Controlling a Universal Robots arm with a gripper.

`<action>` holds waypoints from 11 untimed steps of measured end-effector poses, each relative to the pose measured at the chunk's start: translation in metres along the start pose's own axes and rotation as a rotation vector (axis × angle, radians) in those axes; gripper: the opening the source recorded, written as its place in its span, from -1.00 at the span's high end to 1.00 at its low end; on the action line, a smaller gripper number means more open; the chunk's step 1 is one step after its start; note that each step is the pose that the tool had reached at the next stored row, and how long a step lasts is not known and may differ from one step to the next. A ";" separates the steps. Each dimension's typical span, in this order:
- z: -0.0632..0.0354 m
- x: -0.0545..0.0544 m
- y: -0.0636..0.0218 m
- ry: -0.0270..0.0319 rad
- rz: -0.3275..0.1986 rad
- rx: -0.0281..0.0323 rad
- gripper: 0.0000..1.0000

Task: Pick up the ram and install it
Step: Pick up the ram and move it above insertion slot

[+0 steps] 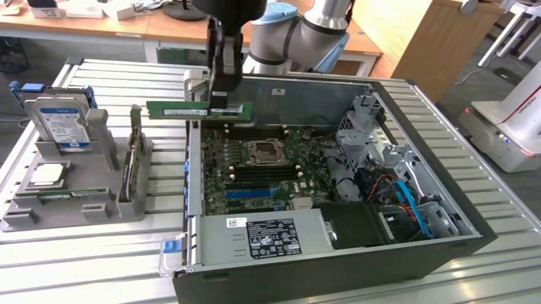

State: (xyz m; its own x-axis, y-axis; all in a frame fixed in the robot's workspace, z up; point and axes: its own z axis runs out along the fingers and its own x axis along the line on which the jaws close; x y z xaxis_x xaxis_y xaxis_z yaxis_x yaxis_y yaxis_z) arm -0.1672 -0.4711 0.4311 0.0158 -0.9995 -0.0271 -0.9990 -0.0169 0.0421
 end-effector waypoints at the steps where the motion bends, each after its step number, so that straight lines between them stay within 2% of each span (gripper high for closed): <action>1: -0.0002 0.000 -0.0034 0.0000 0.000 0.0000 0.76; 11: -0.0014 0.001 -0.0330 -0.0001 0.000 0.0001 0.76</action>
State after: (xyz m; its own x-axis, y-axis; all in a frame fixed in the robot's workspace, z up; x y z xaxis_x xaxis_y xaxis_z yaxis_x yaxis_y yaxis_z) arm -0.1341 -0.4711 0.4310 0.0159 -0.9995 -0.0271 -0.9990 -0.0170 0.0421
